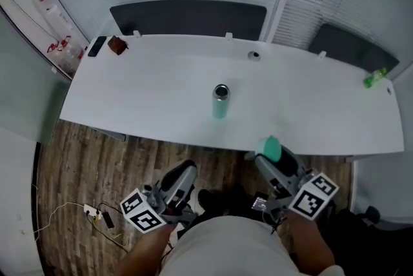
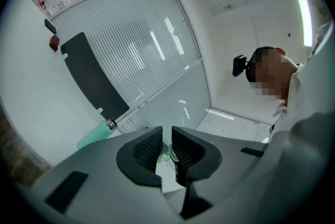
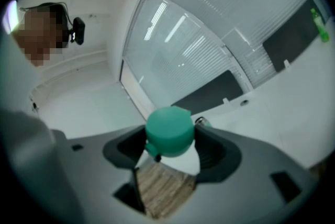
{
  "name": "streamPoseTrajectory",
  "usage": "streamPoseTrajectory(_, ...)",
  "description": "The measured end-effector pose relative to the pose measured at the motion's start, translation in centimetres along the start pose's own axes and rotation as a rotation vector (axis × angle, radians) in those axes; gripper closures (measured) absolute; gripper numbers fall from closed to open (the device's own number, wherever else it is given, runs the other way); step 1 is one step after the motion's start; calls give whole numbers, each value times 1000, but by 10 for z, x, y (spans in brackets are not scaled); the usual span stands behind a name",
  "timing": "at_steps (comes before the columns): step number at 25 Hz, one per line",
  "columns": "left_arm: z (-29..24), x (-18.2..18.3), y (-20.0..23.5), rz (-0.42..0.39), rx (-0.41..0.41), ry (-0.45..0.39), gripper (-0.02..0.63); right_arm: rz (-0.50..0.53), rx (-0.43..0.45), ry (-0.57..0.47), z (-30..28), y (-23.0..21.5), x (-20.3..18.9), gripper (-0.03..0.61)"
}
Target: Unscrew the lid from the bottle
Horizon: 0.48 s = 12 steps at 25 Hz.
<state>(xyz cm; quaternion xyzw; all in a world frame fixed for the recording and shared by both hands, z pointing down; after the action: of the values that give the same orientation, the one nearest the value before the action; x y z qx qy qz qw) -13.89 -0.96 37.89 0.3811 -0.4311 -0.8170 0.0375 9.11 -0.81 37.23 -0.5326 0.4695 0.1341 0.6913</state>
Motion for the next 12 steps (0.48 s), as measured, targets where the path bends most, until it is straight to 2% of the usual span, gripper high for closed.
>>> streamPoseTrajectory(5, -4, -5, -8, -22, 30, -38, 546, -5, 45, 27, -5, -8, 8, 276)
streamPoseTrajectory(12, -25, -46, -31, -32, 61, -68, 546, 1, 99, 66, 15, -33, 32, 276)
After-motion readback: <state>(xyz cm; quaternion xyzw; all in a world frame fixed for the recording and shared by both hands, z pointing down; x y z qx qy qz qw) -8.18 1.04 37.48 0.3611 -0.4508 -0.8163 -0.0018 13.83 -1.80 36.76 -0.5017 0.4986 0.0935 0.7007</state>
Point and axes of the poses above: the fingertips, and each gripper's own axes: z backward along the fingers, y to its left, x out of its top, the point moved 4 cm from there along z, backward along the fingers, and after that the axes turned 10 degrees about -y, right-handed, at the moved point
